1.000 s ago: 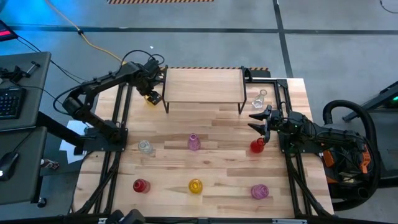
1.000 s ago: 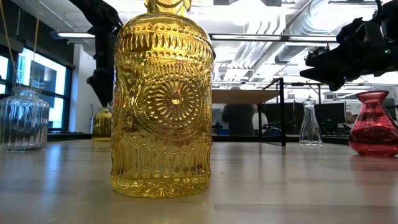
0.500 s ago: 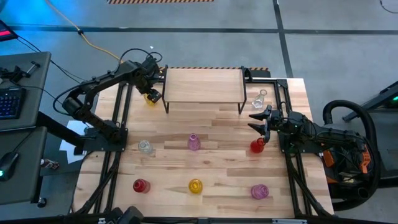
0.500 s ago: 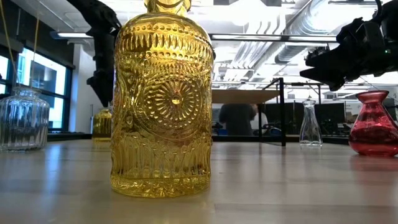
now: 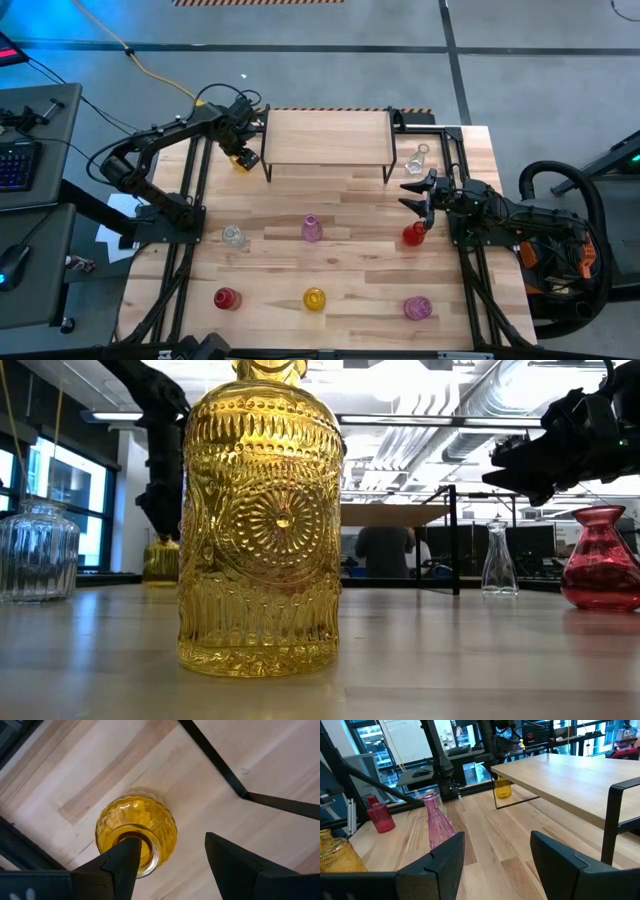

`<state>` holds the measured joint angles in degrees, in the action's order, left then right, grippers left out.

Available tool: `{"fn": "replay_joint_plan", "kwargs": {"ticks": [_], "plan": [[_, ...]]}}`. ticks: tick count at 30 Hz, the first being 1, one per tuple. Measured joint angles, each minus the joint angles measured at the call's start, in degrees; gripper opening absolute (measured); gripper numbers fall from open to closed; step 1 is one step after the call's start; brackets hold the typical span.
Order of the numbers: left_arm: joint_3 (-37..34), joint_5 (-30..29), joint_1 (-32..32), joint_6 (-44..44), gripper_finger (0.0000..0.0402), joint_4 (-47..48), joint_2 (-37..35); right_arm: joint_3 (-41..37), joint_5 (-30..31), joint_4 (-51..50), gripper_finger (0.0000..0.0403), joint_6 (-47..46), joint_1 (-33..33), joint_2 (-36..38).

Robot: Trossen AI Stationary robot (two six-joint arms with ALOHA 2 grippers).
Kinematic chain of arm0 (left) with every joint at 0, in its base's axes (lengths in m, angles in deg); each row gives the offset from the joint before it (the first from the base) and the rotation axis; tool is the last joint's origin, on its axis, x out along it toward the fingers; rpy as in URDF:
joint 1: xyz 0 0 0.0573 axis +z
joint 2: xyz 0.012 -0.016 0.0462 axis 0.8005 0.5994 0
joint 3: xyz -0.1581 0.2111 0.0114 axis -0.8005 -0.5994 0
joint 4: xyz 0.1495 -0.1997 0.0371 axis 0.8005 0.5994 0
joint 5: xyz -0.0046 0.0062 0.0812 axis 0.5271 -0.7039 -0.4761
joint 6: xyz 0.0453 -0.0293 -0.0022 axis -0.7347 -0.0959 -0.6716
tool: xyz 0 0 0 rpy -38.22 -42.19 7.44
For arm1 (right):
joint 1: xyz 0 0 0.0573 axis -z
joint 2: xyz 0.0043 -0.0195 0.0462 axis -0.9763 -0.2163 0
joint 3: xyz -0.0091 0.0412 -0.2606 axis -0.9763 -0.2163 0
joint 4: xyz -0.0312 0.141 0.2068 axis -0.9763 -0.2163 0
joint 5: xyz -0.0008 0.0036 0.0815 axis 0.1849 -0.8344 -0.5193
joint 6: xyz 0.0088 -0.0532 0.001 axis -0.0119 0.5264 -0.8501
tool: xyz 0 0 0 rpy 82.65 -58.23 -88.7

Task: Sort vases onto shelf
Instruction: Put the top yellow vase on the shelf

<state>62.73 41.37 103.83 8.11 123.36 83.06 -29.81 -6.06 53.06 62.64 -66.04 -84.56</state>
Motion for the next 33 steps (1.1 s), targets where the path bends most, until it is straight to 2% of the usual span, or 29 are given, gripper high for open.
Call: {"fn": "replay_joint_plan", "kwargs": {"ticks": [4,7,21,33], "plan": [[0.0,-0.21,0.04,-0.67,0.0203,-1.05,0.0,0.02,-0.02,0.0,0.0209,0.0,0.0,-0.01],[0.0,-0.24,0.04,-0.67,0.0184,-1.72,0.0,0.02,0.0,-0.02,0.0209,0.0,0.02,-0.02],[0.02,-1.92,0.07,-1.06,0.0019,-2.77,-0.11,0.0,0.0,0.0,0.0209,0.0,0.0,-0.02],[0.07,-2.09,0.07,-1.06,0.0015,-1.71,-0.32,0.01,0.0,-0.01,0.0209,0.0,0.0,-0.01]]}}
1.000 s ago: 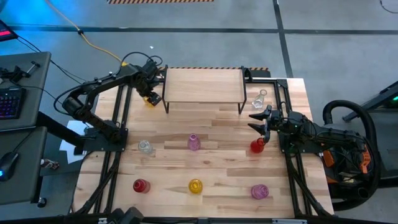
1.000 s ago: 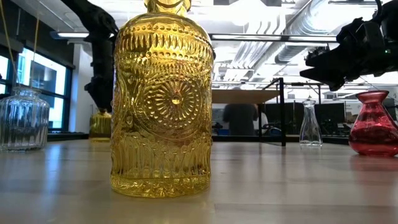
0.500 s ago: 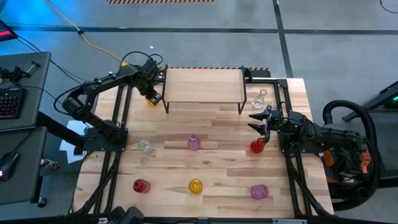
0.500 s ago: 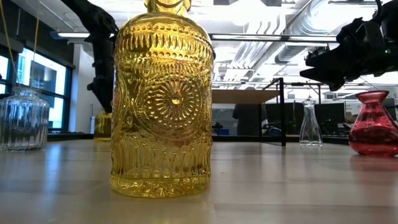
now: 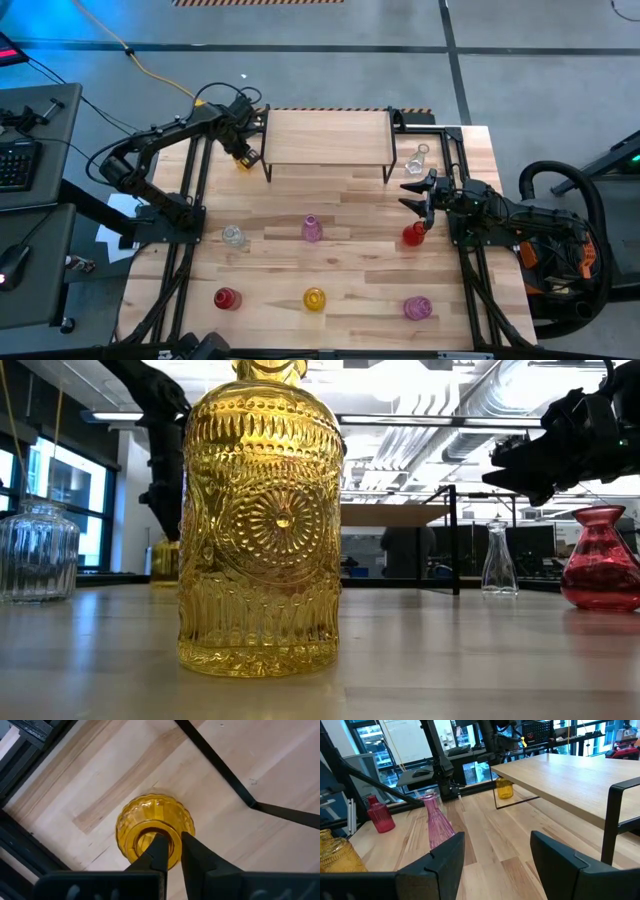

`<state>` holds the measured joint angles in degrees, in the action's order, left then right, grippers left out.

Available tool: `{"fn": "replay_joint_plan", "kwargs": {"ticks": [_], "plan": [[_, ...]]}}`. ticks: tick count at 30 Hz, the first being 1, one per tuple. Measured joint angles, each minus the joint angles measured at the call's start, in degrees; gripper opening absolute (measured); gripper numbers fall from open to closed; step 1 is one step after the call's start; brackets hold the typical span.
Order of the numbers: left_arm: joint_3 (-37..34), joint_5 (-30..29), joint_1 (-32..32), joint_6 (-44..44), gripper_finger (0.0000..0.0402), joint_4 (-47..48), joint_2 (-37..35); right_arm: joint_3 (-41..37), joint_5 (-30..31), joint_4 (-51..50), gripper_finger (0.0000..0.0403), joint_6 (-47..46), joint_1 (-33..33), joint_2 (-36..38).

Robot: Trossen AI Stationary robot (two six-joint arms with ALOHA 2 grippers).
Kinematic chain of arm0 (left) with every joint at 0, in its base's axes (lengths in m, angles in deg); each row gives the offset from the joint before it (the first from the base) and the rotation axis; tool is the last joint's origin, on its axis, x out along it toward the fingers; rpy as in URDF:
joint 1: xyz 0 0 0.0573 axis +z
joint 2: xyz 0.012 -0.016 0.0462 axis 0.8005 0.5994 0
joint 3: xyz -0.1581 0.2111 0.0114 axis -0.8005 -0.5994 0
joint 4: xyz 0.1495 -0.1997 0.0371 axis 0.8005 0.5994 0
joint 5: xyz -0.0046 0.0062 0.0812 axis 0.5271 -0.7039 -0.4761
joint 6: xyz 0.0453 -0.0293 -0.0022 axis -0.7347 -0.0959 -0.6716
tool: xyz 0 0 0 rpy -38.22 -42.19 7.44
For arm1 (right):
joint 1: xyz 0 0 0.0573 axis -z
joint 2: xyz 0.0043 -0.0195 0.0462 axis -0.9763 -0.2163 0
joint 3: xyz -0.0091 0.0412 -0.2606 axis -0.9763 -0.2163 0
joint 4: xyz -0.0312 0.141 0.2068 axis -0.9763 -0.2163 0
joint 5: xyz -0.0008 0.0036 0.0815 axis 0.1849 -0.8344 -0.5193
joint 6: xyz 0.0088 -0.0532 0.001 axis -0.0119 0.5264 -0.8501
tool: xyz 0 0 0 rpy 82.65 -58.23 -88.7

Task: Sort vases onto shelf
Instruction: Put the top yellow vase on the shelf

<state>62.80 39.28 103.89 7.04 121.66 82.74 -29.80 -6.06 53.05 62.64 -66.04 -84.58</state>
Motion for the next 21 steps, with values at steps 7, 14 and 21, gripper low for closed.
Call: {"fn": "replay_joint_plan", "kwargs": {"ticks": [7,14,21], "plan": [[-0.09,0.03,0.0,0.0,0.0015,1.38,-3.04,-0.01,0.01,-0.01,0.0209,0.0,0.02,-0.01],[-0.09,-1.03,0.0,0.05,0.0015,3.56,-7.06,0.01,0.01,0.0,0.0209,0.0,0.0,-0.01],[-0.07,-2.1,0.0,1.37,0.0015,5.61,-12.77,-0.01,-0.02,0.0,0.0209,0.0,0.02,-0.01]]}}
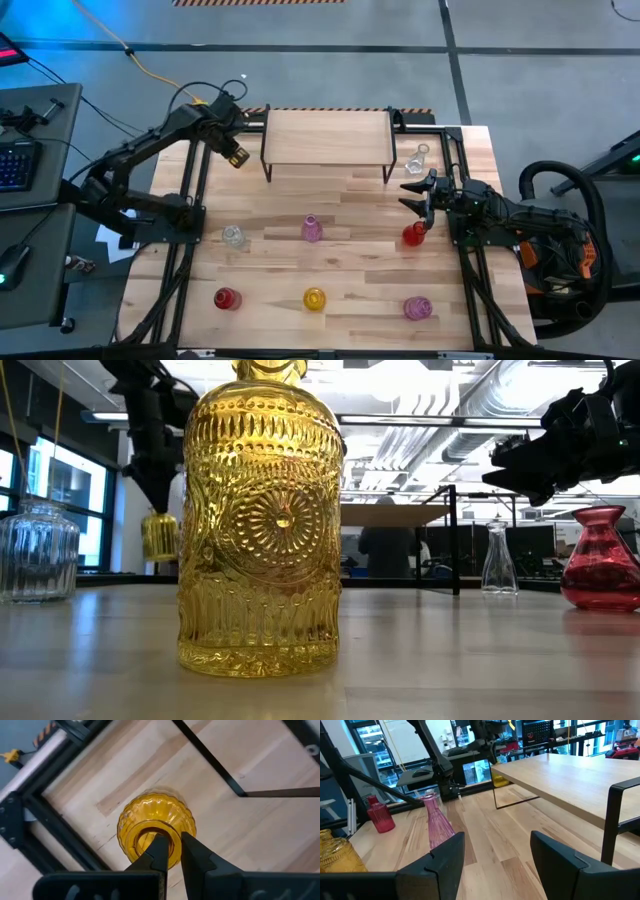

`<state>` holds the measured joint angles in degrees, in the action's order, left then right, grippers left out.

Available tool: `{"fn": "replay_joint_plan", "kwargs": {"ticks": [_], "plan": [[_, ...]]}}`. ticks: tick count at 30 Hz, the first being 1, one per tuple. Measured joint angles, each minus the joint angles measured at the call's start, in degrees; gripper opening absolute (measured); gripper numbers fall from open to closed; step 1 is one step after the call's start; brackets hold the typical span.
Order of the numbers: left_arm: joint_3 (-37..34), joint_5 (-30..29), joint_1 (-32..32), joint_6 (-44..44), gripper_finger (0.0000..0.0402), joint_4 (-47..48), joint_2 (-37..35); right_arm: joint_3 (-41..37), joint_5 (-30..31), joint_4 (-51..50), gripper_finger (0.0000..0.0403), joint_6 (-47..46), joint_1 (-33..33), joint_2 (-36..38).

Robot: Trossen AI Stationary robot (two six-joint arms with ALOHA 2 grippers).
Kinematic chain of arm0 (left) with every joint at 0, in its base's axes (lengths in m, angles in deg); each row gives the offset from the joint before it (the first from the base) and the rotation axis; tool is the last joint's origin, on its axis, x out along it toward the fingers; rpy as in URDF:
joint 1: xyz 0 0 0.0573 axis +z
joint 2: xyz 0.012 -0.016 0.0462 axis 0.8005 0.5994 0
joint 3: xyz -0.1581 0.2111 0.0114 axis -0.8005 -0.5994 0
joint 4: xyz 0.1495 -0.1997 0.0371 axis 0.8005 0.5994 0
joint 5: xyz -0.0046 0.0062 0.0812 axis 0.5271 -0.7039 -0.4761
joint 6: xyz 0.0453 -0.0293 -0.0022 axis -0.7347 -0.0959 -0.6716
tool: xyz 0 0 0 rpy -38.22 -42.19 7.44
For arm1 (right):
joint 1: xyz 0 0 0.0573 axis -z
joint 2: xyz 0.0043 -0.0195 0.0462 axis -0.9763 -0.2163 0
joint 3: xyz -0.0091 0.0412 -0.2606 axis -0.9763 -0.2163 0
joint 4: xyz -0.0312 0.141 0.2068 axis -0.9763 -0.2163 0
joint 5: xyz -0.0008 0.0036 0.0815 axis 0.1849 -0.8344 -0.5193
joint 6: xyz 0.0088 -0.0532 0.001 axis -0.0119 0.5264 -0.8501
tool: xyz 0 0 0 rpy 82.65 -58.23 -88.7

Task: Sort vases onto shelf
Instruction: Put the top yellow vase on the shelf

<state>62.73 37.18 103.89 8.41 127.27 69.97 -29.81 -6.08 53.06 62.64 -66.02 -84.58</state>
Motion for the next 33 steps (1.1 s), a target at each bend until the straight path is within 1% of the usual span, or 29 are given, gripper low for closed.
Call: {"fn": "replay_joint_plan", "kwargs": {"ticks": [4,8,15,20,28,33], "plan": [[1.09,-0.12,0.0,0.31,0.0015,2.65,-2.2,0.0,0.0,-0.01,0.0209,0.0,0.0,0.0],[5.58,-0.79,0.0,0.26,0.0015,7.09,-2.26,0.0,0.02,0.01,0.0209,0.0,-0.02,0.0],[13.91,-2.81,0.0,0.15,0.0016,11.21,-0.7,-0.01,0.02,0.01,0.0209,0.0,-0.01,0.0],[18.95,-2.81,-0.03,-0.28,0.0017,13.3,1.4,-0.01,0.0,0.01,0.0209,0.0,-0.02,0.0],[27.62,-2.84,-0.54,-0.89,0.0018,17.72,7.01,0.0,0.01,0.0,0.0209,0.0,-0.02,0.01],[33.0,-4.21,-1.83,-1.38,0.0018,18.98,9.63,0.0,0.01,-0.01,0.0209,0.0,0.0,0.0]]}}
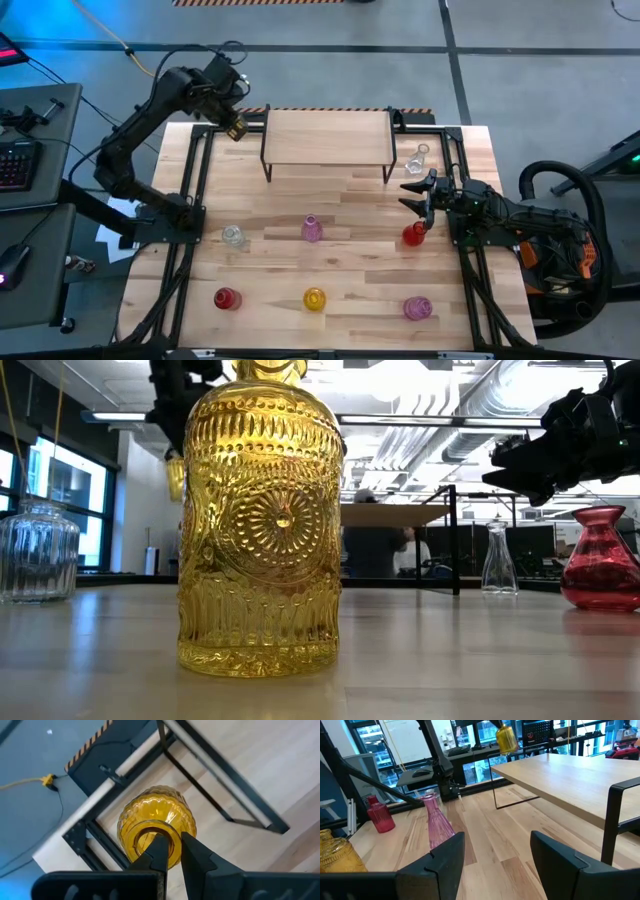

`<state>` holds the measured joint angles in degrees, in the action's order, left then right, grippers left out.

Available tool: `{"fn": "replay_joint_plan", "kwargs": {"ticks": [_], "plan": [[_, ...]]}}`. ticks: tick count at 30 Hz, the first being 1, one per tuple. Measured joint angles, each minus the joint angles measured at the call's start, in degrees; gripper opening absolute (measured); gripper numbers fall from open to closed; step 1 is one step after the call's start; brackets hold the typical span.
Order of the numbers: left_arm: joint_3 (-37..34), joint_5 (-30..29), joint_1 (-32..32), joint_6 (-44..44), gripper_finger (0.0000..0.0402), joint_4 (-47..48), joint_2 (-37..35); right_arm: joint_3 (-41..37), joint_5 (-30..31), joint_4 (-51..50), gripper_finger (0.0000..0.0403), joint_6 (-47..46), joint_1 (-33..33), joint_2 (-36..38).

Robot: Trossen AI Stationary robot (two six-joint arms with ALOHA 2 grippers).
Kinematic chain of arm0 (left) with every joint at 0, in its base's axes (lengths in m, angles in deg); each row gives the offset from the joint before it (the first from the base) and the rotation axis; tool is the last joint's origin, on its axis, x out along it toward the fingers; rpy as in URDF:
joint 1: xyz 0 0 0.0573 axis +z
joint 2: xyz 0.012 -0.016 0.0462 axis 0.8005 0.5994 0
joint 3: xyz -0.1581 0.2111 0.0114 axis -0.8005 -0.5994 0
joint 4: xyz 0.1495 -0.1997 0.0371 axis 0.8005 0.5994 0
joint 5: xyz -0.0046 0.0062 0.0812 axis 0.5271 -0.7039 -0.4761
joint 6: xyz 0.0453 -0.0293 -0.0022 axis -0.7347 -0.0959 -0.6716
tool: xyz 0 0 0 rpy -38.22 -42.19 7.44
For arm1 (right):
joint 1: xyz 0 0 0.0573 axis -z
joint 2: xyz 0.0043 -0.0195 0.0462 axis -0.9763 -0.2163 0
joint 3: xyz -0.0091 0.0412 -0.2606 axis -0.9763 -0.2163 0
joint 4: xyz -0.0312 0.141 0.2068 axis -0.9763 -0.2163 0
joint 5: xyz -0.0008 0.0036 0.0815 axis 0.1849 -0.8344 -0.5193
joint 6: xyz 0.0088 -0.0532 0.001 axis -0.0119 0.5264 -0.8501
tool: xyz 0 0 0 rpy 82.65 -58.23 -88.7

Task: Sort vases onto shelf
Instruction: Put the top yellow vase on the shelf

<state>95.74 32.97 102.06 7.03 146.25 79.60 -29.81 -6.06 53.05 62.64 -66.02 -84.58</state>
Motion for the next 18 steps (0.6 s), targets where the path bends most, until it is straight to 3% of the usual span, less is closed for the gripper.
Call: {"fn": "replay_joint_plan", "kwargs": {"ticks": [18], "plan": [[17.37,-2.6,-6.35,-2.97,0.0019,0.57,12.6,0.0,0.01,0.0,0.0209,0.0,-0.02,0.0]]}}
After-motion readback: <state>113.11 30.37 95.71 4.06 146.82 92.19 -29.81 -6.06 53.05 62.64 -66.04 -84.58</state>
